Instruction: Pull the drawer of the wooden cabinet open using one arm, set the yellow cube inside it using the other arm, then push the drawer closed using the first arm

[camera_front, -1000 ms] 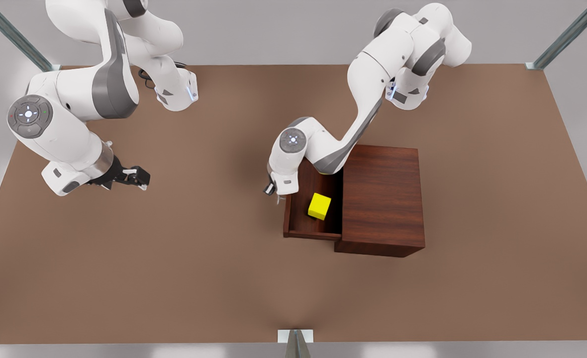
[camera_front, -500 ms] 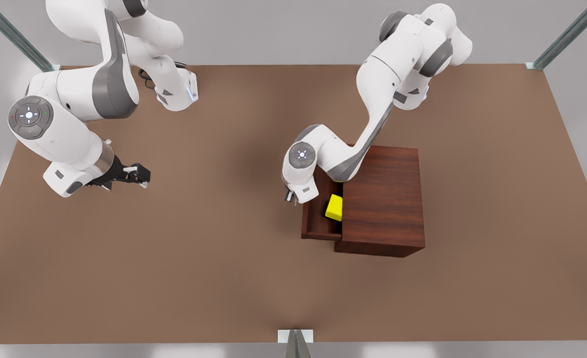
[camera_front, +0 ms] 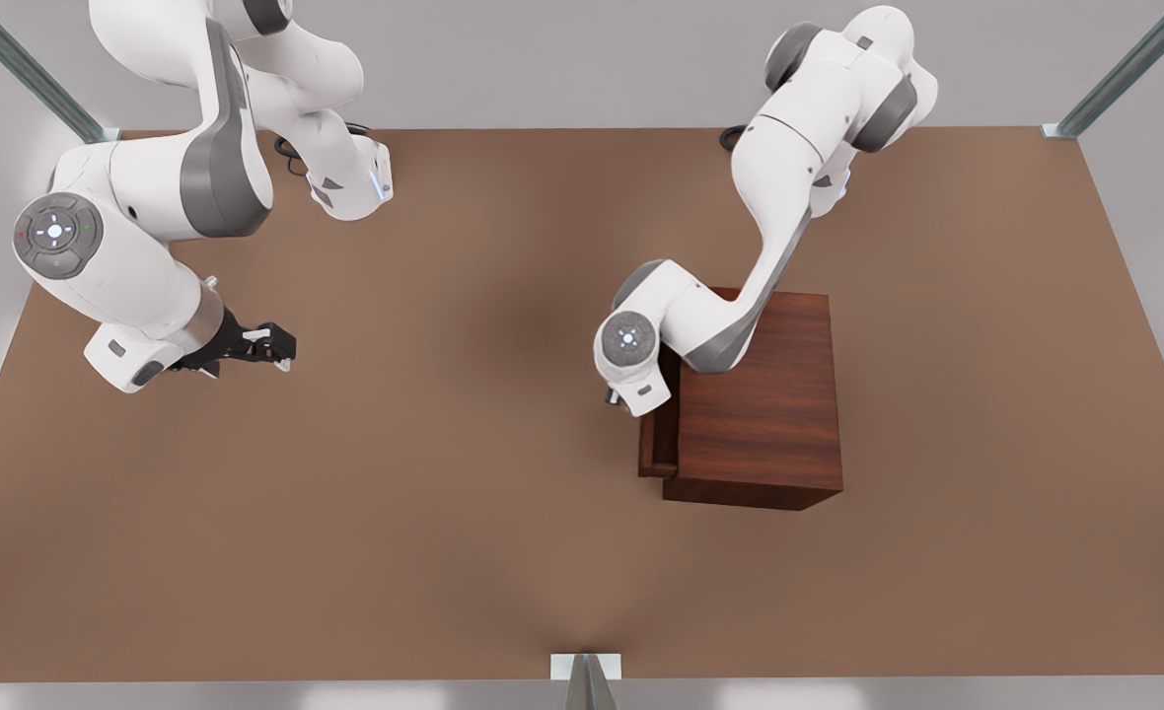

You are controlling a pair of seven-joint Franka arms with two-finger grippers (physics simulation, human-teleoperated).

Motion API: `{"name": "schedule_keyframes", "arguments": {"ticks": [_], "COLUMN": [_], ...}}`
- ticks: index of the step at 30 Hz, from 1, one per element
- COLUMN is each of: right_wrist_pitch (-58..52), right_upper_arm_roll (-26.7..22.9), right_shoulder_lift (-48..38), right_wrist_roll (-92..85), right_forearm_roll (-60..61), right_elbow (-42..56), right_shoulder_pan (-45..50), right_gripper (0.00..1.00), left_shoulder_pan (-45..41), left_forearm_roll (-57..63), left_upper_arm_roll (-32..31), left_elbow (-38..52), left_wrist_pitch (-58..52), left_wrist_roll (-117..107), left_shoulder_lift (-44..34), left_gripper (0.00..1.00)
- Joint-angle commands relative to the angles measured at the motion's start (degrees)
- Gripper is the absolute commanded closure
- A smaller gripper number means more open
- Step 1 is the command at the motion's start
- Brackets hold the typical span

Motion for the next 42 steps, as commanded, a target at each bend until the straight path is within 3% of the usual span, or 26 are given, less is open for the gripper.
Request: {"name": "schedule_keyframes", "arguments": {"ticks": [1,23,27,28,29,30,34,35,38,42], "right_wrist_pitch": [-0.1,-0.1,-0.1,-0.1,-0.1,-0.1,-0.1,-0.1,-0.1,-0.1], "right_upper_arm_roll": [0.0,0.0,0.0,0.0,0.0,-0.1,-0.5,-0.5,-0.5,-0.6], "right_shoulder_lift": [-0.1,0.0,0.0,0.0,0.1,0.1,0.1,0.1,0.1,0.1], "right_wrist_roll": [-1.5,-2.3,-2.4,-2.7,-2.7,-3.7,-3.7,-3.7,-3.7,-3.7], "right_forearm_roll": [0.0,0.0,0.0,0.0,0.0,0.0,-0.3,-0.1,0.0,0.0], "right_elbow": [0.0,0.0,-0.1,-0.1,0.1,0.7,2.0,2.0,1.9,1.8], "right_shoulder_pan": [0.0,-0.3,-0.5,-0.7,-0.7,-0.9,-1.1,-1.1,-1.2,-1.2], "right_gripper": [0.0,0.0,0.0,0.0,0.0,0.0,0.0,0.0,0.0,0.0], "left_shoulder_pan": [0.5,1.5,1.6,7.6,11.4,15.2,29.3,30.9,25.7,25.1], "left_forearm_roll": [0.0,0.0,-5.6,-7.5,-7.5,-6.5,0.7,2.4,3.0,3.0], "left_upper_arm_roll": [0.0,1.7,1.5,-0.2,-0.2,0.3,0.7,0.7,8.3,9.5], "left_elbow": [0.0,0.1,5.1,5.4,6.0,7.0,7.2,7.2,5.6,5.8], "left_wrist_pitch": [-4.0,-11.8,-11.4,-12.8,-16.1,-19.3,-19.5,-19.6,-19.4,-19.4], "left_wrist_roll": [6.6,15.0,13.6,20.9,32.8,47.5,98.7,103.5,108.4,108.6], "left_shoulder_lift": [-0.1,-0.7,-3.9,-6.2,-7.6,-8.0,-15.9,-17.9,-23.7,-23.4], "left_gripper": [0.79,0.79,0.79,0.69,0.22,0.0,0.0,0.0,0.0,0.0]}}
